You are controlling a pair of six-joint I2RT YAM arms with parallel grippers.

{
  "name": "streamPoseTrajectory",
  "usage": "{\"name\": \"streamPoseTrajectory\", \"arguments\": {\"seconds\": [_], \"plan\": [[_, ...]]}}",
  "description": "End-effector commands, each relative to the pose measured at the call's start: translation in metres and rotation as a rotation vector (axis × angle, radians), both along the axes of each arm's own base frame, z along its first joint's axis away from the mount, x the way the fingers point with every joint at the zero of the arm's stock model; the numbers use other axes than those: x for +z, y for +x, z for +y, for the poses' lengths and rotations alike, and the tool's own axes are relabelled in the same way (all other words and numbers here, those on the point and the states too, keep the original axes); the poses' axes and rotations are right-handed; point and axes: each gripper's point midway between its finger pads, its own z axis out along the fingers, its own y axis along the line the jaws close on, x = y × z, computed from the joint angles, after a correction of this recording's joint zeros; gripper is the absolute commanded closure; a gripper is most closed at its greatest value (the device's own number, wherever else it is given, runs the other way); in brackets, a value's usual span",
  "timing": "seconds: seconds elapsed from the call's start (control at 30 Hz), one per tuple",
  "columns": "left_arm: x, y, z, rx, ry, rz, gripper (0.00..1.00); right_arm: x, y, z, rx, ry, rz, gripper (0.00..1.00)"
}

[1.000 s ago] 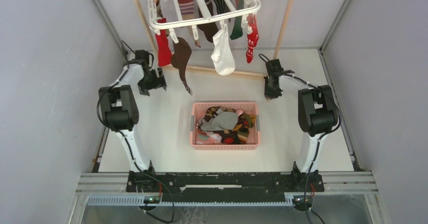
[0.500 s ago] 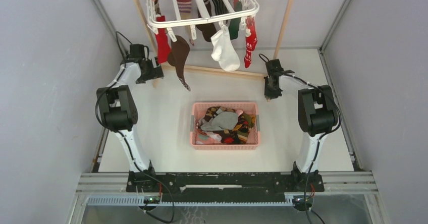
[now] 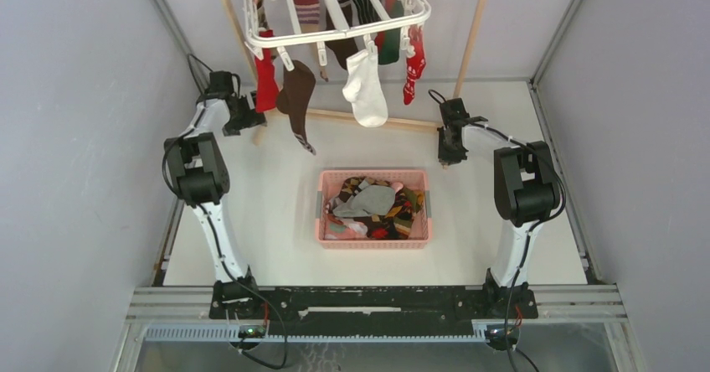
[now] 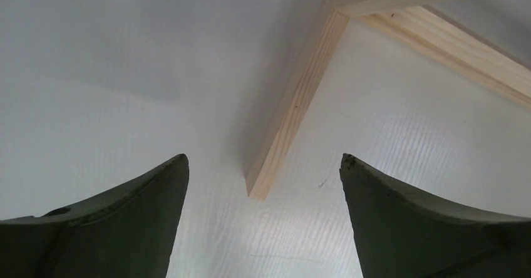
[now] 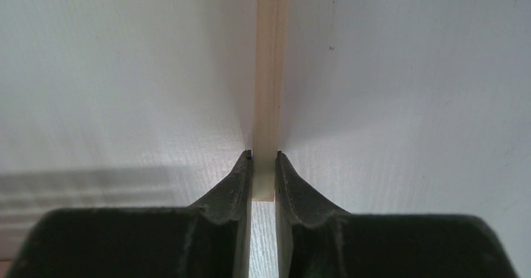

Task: Remove the socks clipped to the hanger
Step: Move the clothesline to the center of the board.

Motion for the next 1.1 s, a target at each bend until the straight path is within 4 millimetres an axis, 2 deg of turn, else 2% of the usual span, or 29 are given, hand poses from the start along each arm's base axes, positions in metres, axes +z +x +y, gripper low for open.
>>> {"name": "streamPoseTrajectory", "arguments": {"seconds": [0.0, 0.13, 0.3, 0.4, 0.57, 0.7, 0.77, 0.9, 0.97, 1.07], "plan": [[0.016, 0.013, -0.006, -0.015, 0.019, -0.028, 0.08, 0.004, -0.020, 0.002, 0.038, -0.012, 0.049, 1.00], [0.006, 0.011, -0.009, -0.009, 0.032, 0.010, 0.16, 0.006, -0.019, 0.001, 0.037, -0.013, 0.044, 1.00], [-0.010, 0.003, -0.012, 0.002, 0.052, 0.061, 0.19, 0.008, -0.019, 0.001, 0.036, -0.010, 0.042, 1.00], [-0.013, 0.001, -0.015, 0.000, 0.055, 0.076, 0.20, 0.008, -0.019, 0.001, 0.035, -0.008, 0.041, 1.00], [-0.014, 0.003, -0.015, 0.001, 0.053, 0.082, 0.30, 0.011, -0.019, 0.001, 0.037, -0.008, 0.035, 1.00], [-0.016, 0.003, -0.015, -0.001, 0.053, 0.088, 0.45, 0.010, -0.019, 0.001, 0.034, -0.005, 0.034, 1.00], [-0.016, 0.004, -0.011, 0.012, 0.077, 0.090, 0.58, 0.009, -0.019, 0.002, 0.036, -0.001, 0.035, 1.00], [-0.016, 0.005, -0.010, 0.015, 0.084, 0.092, 0.59, 0.008, -0.019, 0.003, 0.040, -0.001, 0.037, 1.00], [-0.017, 0.005, -0.011, 0.015, 0.087, 0.094, 0.63, 0.008, -0.019, 0.002, 0.038, -0.006, 0.036, 1.00], [-0.018, 0.003, -0.011, 0.019, 0.092, 0.102, 0.90, 0.009, -0.019, 0.002, 0.036, -0.007, 0.037, 1.00]]}}
